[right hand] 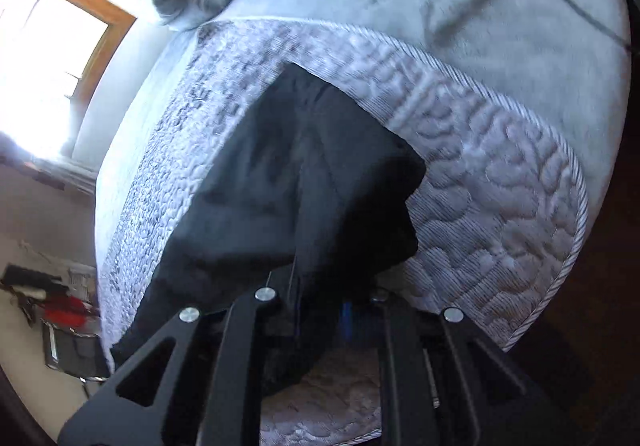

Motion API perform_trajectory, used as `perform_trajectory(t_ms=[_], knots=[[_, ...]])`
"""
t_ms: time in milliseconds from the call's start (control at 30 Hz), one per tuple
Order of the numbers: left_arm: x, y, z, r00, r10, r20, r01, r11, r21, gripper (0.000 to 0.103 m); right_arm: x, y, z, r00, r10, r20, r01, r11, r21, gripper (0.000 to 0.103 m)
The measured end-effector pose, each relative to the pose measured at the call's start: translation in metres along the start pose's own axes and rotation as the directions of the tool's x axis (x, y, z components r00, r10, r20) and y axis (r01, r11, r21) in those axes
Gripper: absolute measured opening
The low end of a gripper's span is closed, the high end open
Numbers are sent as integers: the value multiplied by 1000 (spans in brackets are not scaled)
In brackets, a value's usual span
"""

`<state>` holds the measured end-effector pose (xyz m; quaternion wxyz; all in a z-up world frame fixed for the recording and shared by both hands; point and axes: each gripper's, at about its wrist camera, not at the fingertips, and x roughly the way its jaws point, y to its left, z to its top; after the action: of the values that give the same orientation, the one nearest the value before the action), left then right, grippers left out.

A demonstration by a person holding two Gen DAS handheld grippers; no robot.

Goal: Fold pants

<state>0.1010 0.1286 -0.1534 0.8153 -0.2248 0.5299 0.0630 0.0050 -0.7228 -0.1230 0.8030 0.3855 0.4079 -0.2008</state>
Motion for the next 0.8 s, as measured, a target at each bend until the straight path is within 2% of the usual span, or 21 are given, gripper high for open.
perform_trajectory(t_ms=[67,133,200,333,467,567,700,800], knots=[[-13,8,-2,999,-24,22,24,999,-21,99,-14,26,-3,999,-3,48,6,997,-72,12],[-26,11,-3,998,-46,48,48,998,-36,99,-27,52,-5,995,22,94,-9,991,-137,12],[-40,6,-19,996,-64,61,67,997,-46,99,-42,86,-12,989,64,133,-33,974,-225,12],[-59,12,-24,990,-118,78,123,990,-62,99,-65,166,-36,975,156,159,-76,903,-422,13],[-75,20,-33,983,-160,90,166,984,-62,99,-72,231,-70,965,236,113,-134,816,-563,13],[-83,26,-40,981,-171,96,177,982,-62,99,-68,273,-99,963,262,66,-157,739,-655,13],[-87,31,-43,979,-176,101,184,980,-77,99,-62,310,-142,964,267,-15,-190,643,-742,13],[-86,38,-42,979,-176,107,186,978,-91,99,-46,329,-175,971,228,-67,-193,593,-782,13]])
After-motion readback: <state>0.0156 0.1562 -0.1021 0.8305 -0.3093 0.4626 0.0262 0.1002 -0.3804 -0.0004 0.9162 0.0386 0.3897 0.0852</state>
